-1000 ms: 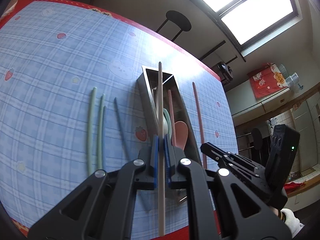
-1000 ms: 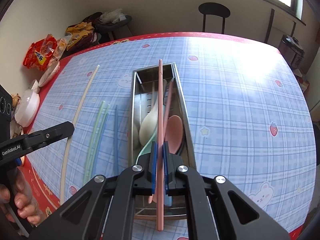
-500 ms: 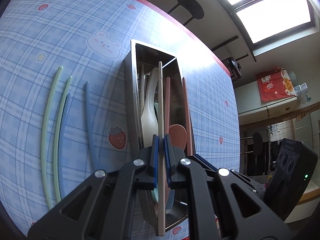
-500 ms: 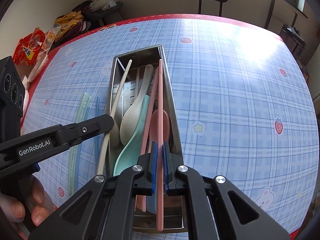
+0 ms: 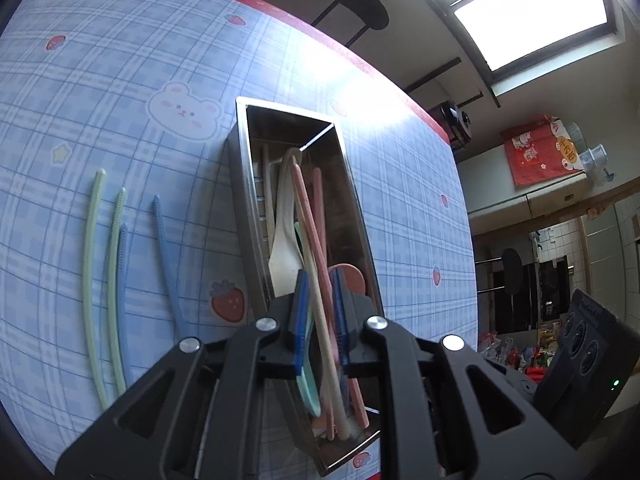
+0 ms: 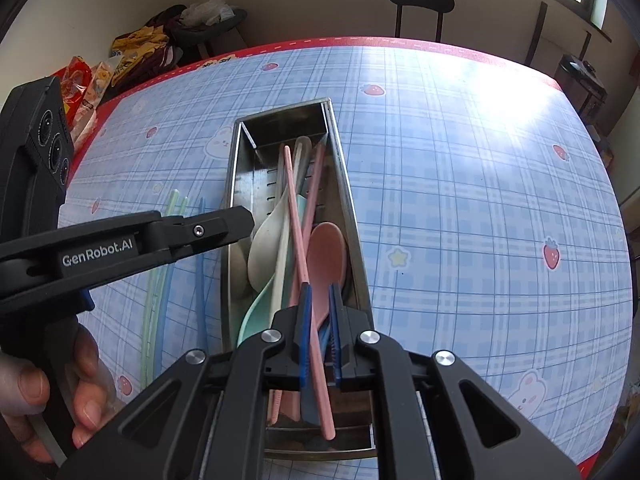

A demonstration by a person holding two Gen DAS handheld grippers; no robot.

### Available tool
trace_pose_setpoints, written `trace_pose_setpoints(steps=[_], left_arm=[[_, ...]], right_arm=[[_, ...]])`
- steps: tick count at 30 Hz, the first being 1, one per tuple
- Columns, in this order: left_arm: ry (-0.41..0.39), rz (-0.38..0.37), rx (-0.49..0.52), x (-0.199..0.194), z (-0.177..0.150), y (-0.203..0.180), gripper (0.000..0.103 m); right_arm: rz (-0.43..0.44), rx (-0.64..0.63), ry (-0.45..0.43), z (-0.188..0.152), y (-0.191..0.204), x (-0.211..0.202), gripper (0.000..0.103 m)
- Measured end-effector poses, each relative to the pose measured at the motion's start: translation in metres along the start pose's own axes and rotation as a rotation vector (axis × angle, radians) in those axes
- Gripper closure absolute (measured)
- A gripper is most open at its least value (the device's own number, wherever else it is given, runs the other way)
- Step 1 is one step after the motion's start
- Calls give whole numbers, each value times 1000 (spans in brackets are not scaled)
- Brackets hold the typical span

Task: Organize utensils
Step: 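Lower both chopsticks into the steel tray and open both grippers, then grasp a green chopstick with the left gripper while the right gripper grasps a blue chopstick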

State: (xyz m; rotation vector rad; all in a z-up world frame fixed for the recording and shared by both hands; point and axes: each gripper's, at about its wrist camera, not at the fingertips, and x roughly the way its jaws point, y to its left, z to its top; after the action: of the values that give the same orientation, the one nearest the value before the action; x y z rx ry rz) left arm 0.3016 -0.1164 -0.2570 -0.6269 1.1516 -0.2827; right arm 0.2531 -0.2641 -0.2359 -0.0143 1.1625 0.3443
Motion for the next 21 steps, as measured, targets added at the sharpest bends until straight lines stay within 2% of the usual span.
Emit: trace_pose_setpoints(steps=[4, 9, 14, 21], left_arm=[[-37, 41, 115, -34, 5, 1, 79], [-58, 127, 254, -72, -6, 17, 80], [-49, 189, 258, -92, -26, 58, 79], [-12, 231, 239, -81, -55, 91, 77]], right_arm=[[24, 11, -32, -8, 6, -16, 89], [54, 12, -47, -24, 23, -23, 89], [81, -13, -15, -37, 44, -12, 89], [118, -52, 21, -43, 70, 3, 89]])
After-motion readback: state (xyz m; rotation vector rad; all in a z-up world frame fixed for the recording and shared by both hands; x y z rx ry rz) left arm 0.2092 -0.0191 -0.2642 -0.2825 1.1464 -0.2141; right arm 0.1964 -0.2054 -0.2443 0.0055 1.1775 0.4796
